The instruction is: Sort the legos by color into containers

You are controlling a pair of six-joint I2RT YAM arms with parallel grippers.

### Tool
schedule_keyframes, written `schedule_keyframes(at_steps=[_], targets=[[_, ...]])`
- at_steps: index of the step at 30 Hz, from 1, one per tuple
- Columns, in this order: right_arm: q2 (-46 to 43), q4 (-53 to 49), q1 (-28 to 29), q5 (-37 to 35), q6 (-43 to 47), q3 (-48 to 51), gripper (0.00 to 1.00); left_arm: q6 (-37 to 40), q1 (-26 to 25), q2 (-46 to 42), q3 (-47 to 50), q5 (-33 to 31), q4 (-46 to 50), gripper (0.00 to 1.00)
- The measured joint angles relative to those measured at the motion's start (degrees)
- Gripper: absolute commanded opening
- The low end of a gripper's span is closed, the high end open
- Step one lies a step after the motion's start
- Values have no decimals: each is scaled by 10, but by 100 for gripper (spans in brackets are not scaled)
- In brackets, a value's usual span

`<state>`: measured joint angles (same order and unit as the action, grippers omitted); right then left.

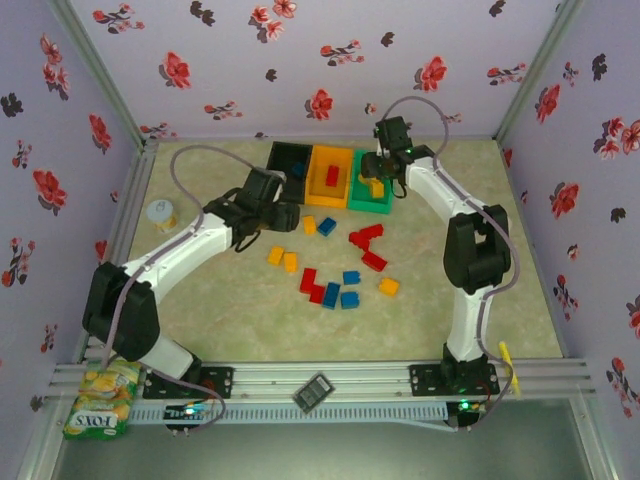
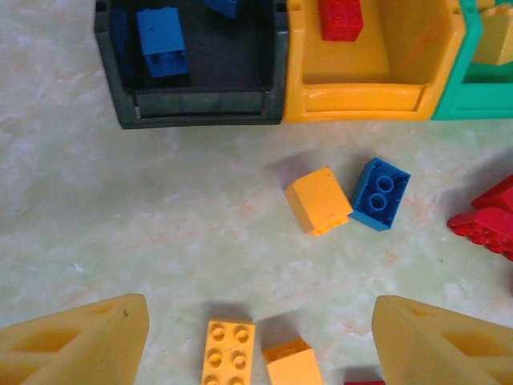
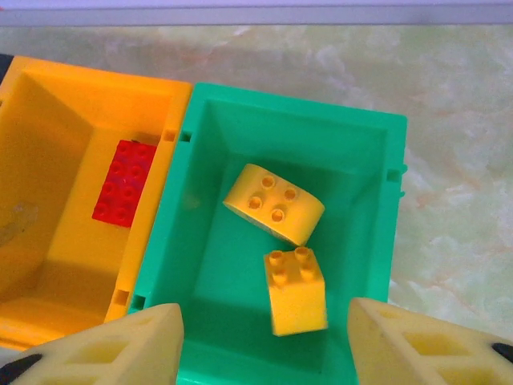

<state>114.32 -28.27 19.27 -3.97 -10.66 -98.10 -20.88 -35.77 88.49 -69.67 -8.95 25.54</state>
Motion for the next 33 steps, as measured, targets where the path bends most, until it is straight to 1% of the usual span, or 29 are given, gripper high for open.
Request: schedule_keyframes(at_steps=[4, 9, 12, 16, 22, 26, 33], targets=[[-8, -2, 0, 0, 0, 8, 57, -2, -26, 24, -19, 0, 0, 74], [-72, -2, 0, 0, -3, 80, 57, -25, -56, 43, -21, 0, 12, 73], [-125, 2, 0, 0, -8, 131, 57, -49, -72, 53, -21, -2, 35, 72], [-186, 12, 0, 4, -23, 196, 57, -85, -108, 66, -21, -10, 74, 70], [-226, 27, 0, 8, -40, 261, 57, -142, -162, 89, -21, -20, 141, 69], [-226, 35, 2, 8, -51, 284, 57, -177, -169, 119, -21, -19, 169, 66], [-226, 45, 4, 9, -64, 307, 56, -215, -169, 152, -21, -2, 166, 64]])
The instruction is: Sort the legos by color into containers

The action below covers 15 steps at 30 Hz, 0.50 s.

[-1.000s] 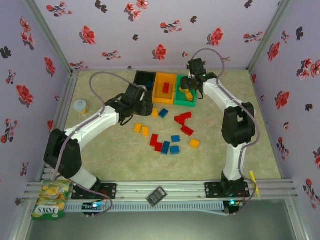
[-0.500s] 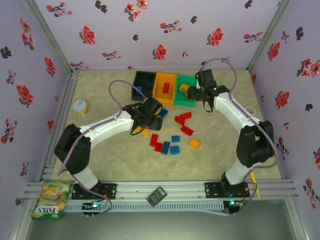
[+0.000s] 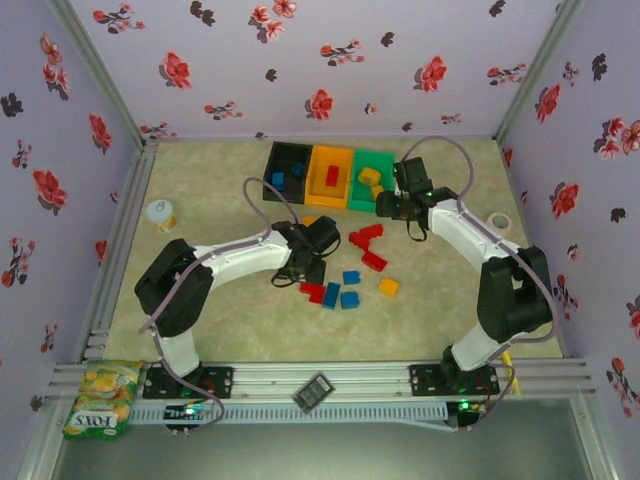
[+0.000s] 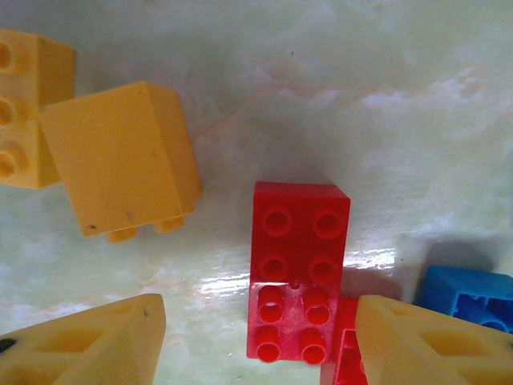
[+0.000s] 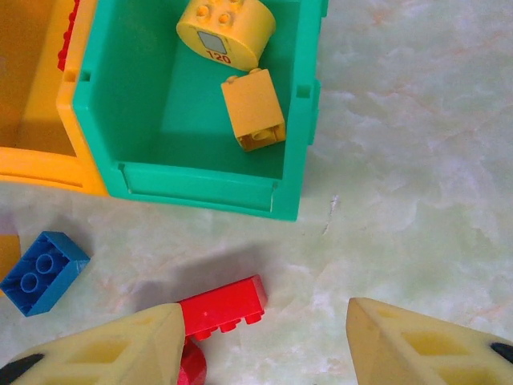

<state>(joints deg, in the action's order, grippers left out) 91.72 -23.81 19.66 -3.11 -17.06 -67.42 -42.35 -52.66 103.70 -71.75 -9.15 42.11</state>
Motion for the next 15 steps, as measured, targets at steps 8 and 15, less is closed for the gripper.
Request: schedule_keyframes(at_steps=[8, 15], targets=[[0, 4, 2, 0, -1, 9, 56, -11, 0, 26, -4, 19, -14, 63], [0, 5, 3, 0, -1, 14, 56, -11, 0, 52, -18, 19, -16, 58]])
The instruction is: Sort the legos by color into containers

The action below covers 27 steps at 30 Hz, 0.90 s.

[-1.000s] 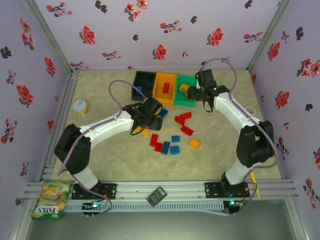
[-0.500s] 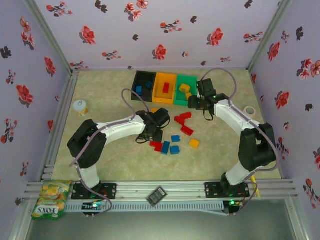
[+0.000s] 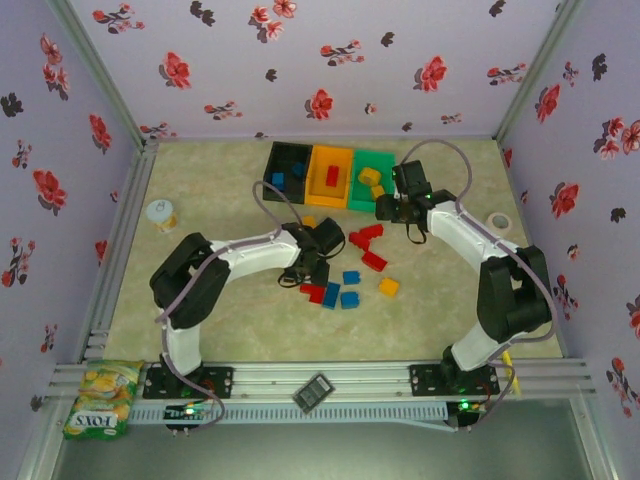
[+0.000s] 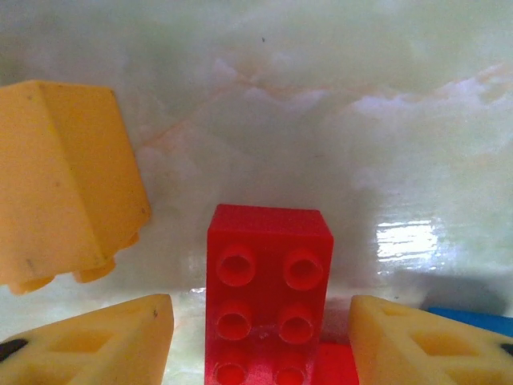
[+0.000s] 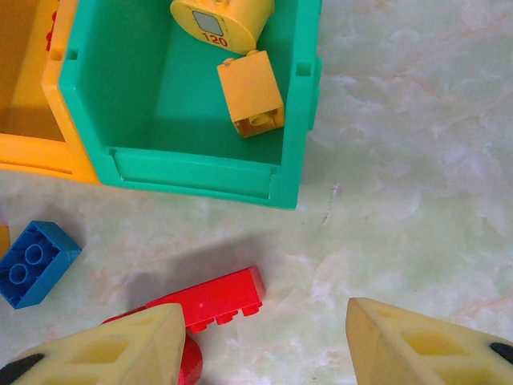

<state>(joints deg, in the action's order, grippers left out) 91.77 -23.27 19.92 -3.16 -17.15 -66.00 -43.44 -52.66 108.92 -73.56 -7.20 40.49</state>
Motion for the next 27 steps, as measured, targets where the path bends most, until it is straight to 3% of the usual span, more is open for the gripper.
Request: schedule_keyframes(at_steps=[13, 17, 27], targets=[[0, 3, 1, 0, 0, 11, 56, -4, 0, 28, -21, -3, -4, 36], [0, 3, 2, -3, 0, 15, 56, -3, 0, 29, -32, -12, 2, 34], [-28, 5, 10, -17, 0, 42, 55, 63, 40, 61, -224, -56, 20, 34]])
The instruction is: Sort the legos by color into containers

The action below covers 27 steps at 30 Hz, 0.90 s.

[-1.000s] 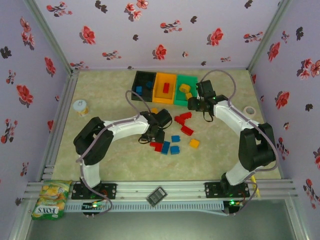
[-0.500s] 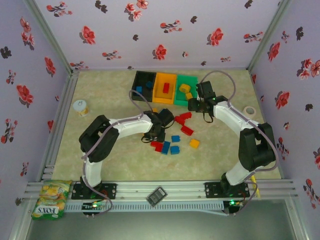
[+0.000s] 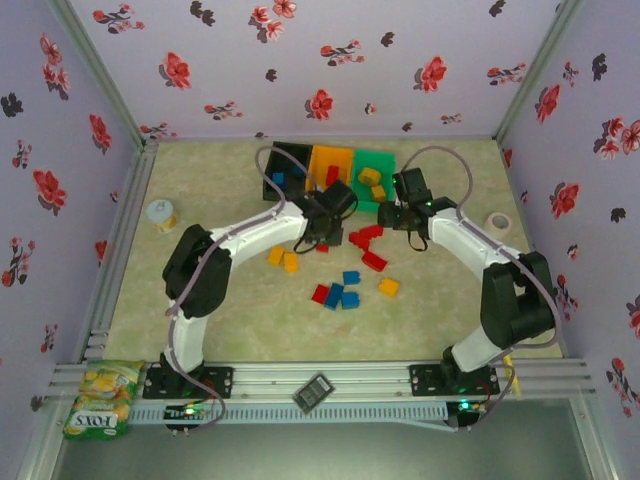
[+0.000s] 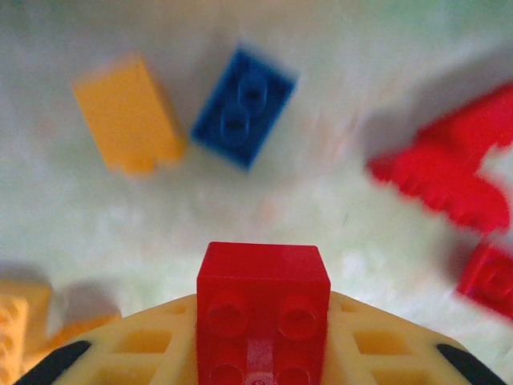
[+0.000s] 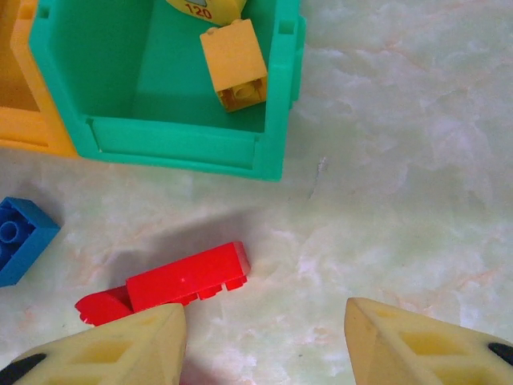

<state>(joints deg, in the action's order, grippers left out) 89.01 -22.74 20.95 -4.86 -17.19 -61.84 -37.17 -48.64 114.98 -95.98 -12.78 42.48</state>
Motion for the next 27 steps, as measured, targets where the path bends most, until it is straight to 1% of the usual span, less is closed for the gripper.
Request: schedule_keyframes(at_steps=[4, 11, 13, 17, 18, 19, 20, 21, 22, 23, 25, 27], targets=[[-12, 0, 9, -8, -7, 11, 55, 38, 33, 42, -106, -13, -1, 34], [-20, 0, 35, -20, -21, 26, 55, 93, 76, 159, -282, -17, -13, 34], [-20, 0, 46, -22, -26, 30, 55, 106, 88, 183, -308, -12, -28, 37], [-20, 0, 64, -25, -31, 38, 55, 127, 116, 220, -336, 12, -62, 38], [-20, 0, 68, -26, -33, 39, 55, 130, 122, 229, -346, 16, -65, 40], [-20, -1, 72, -26, -35, 40, 55, 134, 129, 239, -357, 21, -71, 45], [-20, 0, 75, -27, -37, 40, 55, 136, 135, 245, -361, 26, -76, 57], [-21, 0, 77, -27, -39, 40, 55, 140, 139, 247, -363, 30, -78, 66], [-21, 0, 79, -27, -39, 40, 55, 145, 144, 247, -363, 33, -79, 72], [-23, 0, 81, -28, -39, 41, 55, 148, 148, 247, -363, 36, -80, 74], [-24, 0, 84, -29, -39, 44, 55, 154, 151, 243, -358, 39, -89, 75], [-25, 0, 86, -31, -39, 46, 55, 156, 150, 227, -334, 43, -97, 75]])
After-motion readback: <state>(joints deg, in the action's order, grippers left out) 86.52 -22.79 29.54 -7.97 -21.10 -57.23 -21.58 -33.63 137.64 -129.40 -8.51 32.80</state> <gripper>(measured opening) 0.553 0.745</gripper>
